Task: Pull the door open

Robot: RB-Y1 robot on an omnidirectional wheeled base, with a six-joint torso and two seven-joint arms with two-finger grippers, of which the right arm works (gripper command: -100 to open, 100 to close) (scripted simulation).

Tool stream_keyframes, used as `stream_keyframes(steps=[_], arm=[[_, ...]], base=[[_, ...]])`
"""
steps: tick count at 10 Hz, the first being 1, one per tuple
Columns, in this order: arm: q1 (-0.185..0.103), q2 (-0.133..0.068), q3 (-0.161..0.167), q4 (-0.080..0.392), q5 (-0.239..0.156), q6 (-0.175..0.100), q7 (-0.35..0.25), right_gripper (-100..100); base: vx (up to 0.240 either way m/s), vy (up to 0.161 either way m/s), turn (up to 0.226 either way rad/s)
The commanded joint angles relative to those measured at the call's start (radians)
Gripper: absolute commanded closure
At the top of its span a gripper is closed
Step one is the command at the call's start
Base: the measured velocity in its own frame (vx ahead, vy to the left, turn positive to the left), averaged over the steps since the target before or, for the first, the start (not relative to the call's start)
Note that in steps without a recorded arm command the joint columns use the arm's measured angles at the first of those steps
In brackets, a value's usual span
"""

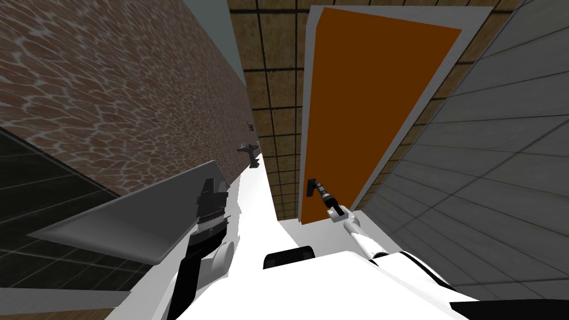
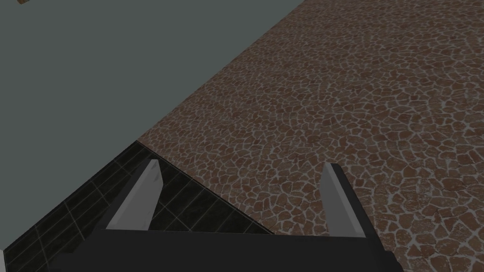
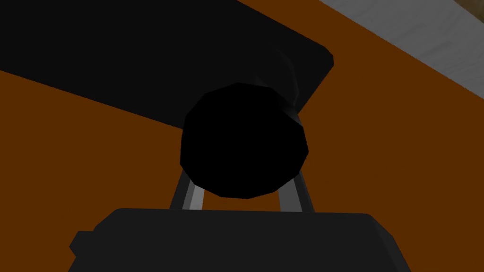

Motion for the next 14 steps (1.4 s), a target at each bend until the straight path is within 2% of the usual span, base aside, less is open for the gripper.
stream_keyframes(steps=[1,2,3,4,5,7,8,9,10,11,12,13,14], arm=[[-0.007,0.002,0.013,-0.007,-0.041,0.002,-0.05,100],[-0.011,0.004,0.022,-0.006,-0.073,0.006,-0.076,100],[-0.011,0.004,0.022,-0.006,-0.077,0.006,-0.093,100],[-0.015,0.005,0.031,-0.006,-0.113,0.01,-0.128,100],[-0.015,0.005,0.031,-0.006,-0.113,0.01,-0.135,100],[-0.023,0.009,0.05,-0.004,-0.183,0.017,-0.201,100],[-0.023,0.009,0.05,-0.004,-0.187,0.017,-0.219,100],[-0.027,0.01,0.06,-0.004,-0.224,0.021,-0.253,100],[-0.027,0.01,0.06,-0.004,-0.224,0.021,-0.261,100],[-0.031,0.012,0.07,-0.003,-0.261,0.025,-0.298,100],[-0.031,0.012,0.07,-0.003,-0.261,0.025,-0.302,100],[-0.035,0.013,0.079,-0.002,-0.297,0.029,-0.341,100],[-0.035,0.013,0.079,-0.002,-0.297,0.029,-0.344,100]], base=[[-0.061,-0.044,0.096],[-0.095,-0.068,0.125],[-0.072,-0.05,0.053],[-0.063,-0.045,0.074],[-0.05,-0.038,0.046],[-0.08,-0.06,0.115],[-0.068,-0.056,0.065],[-0.064,-0.041,0.075],[-0.051,-0.028,0.043],[-0.06,-0.038,0.092],[-0.057,-0.037,0.042],[-0.062,-0.032,0.096],[-0.051,-0.029,0.038]])
